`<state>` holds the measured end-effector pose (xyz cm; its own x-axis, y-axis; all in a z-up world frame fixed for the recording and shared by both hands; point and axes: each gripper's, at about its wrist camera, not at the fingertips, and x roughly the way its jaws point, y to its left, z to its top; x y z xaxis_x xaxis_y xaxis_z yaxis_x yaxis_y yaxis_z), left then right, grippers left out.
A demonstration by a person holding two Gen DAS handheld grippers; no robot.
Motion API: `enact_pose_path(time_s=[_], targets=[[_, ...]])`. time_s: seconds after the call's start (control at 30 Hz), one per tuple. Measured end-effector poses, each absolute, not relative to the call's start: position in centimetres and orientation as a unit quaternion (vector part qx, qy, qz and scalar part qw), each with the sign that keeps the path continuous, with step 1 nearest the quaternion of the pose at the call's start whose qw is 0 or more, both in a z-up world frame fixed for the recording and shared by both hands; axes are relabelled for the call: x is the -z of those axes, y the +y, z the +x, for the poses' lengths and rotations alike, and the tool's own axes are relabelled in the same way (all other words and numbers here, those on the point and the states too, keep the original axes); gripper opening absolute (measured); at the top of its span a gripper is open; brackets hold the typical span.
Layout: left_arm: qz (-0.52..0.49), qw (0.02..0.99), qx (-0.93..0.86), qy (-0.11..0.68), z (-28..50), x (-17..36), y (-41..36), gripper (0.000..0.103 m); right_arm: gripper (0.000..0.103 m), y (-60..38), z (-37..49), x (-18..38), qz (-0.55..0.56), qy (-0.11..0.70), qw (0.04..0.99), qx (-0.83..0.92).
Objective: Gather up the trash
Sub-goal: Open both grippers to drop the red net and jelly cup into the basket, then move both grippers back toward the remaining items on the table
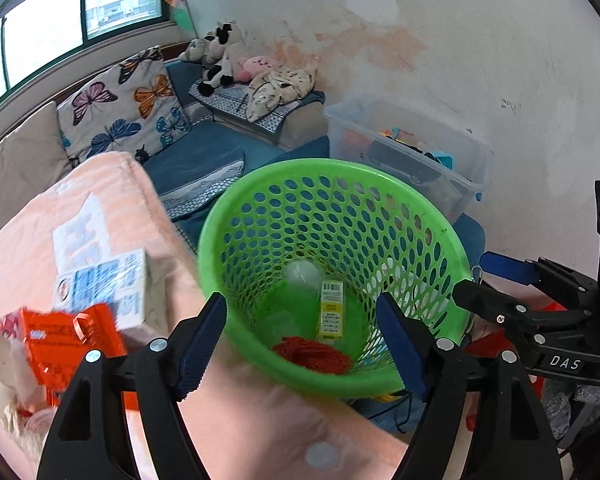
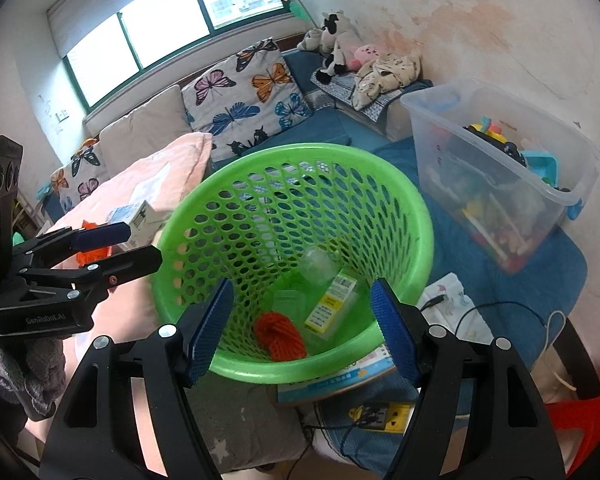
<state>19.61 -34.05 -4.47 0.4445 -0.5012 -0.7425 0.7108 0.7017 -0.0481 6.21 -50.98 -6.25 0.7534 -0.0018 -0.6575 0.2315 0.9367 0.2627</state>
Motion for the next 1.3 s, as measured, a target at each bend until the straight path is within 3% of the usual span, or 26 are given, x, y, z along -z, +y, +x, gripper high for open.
enact_pose_path(time_s=[0.7,1.3], targets=[[0.068,0.893,0.248,0.369,18.4,3.2,-19.6,0.079,0.081,-44.3,7.4,4.5,0.132,0.34,0.931,0.001],[-0.017,0.918,0.135,0.372,17.3,3.9,-6.0,0.081,0.094,-32.6,11.0,4.6,0.087,0.363,0.918,-0.131]])
